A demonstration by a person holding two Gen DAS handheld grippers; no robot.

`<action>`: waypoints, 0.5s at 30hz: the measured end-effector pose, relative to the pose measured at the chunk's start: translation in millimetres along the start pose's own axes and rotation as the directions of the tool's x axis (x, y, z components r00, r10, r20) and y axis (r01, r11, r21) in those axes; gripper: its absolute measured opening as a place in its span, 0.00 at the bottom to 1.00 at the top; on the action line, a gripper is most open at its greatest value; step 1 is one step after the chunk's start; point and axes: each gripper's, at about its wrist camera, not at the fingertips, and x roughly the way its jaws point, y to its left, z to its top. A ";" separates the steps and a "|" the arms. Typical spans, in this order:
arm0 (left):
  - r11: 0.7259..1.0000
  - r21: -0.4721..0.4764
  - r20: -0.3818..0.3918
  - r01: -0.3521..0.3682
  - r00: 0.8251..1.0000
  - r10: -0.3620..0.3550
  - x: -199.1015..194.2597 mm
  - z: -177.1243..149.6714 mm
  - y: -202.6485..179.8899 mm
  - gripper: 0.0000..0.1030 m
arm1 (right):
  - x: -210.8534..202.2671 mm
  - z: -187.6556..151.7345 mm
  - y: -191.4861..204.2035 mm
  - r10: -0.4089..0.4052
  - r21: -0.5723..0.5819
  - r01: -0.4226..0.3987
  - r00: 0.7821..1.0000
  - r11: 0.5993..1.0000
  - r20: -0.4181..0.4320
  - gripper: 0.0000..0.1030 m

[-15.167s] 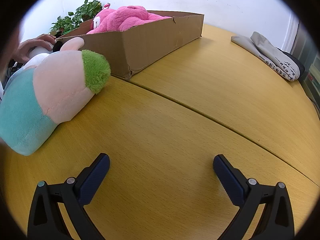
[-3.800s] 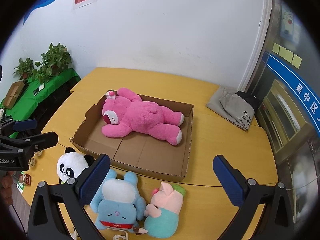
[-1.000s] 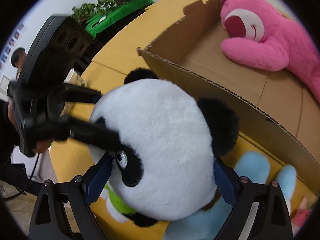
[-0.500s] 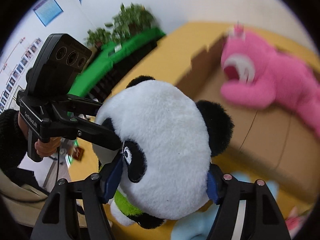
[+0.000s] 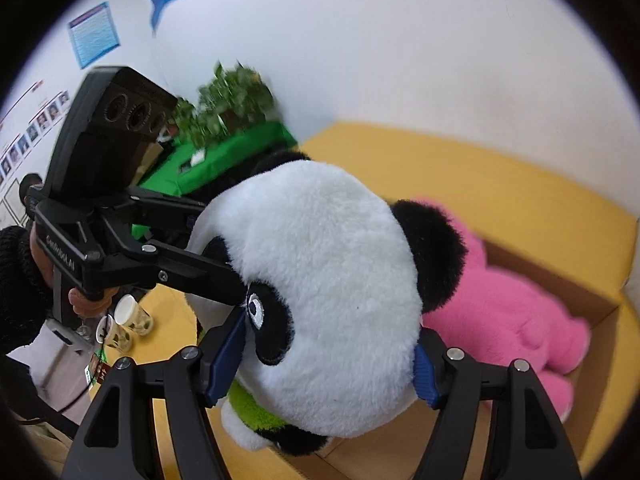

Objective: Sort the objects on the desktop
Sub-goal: 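Lower the panda into the box beside the pink bear and open both grippers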

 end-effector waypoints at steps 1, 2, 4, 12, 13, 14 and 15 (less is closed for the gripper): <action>1.000 -0.017 -0.034 -0.014 0.999 0.014 14.3 -1.2 10.0 0.74 | 14.8 -4.9 -6.7 0.010 0.020 -0.009 0.999 1.000 -0.038 0.68; 0.998 -0.045 -0.077 -0.032 0.997 0.028 31.1 -7.5 21.6 0.74 | 28.5 -11.1 -10.7 0.016 0.034 -0.014 0.997 0.999 -0.075 0.68; 0.995 -0.069 -0.142 -0.067 0.988 0.057 54.2 -22.8 35.4 0.74 | 59.5 -27.8 -14.0 0.021 0.048 -0.013 0.985 0.999 -0.171 0.68; 0.982 -0.153 -0.171 -0.113 0.981 0.086 64.4 -49.8 62.6 0.80 | 84.9 -39.4 -12.6 0.030 0.059 -0.014 0.963 0.998 -0.267 0.76; 0.981 -0.151 -0.170 -0.119 0.981 0.093 62.9 -52.4 62.0 0.81 | 81.7 -38.8 -11.1 0.021 0.053 -0.007 0.962 0.999 -0.271 0.81; 0.981 -0.150 -0.168 -0.124 0.981 0.098 60.6 -53.5 61.0 0.86 | 77.0 -38.7 -9.3 0.010 0.048 0.002 0.963 0.999 -0.270 0.84; 0.980 -0.154 -0.164 -0.124 0.982 0.098 57.7 -54.9 59.9 0.87 | 71.8 -39.7 -7.5 0.000 0.042 0.011 0.964 0.999 -0.265 0.86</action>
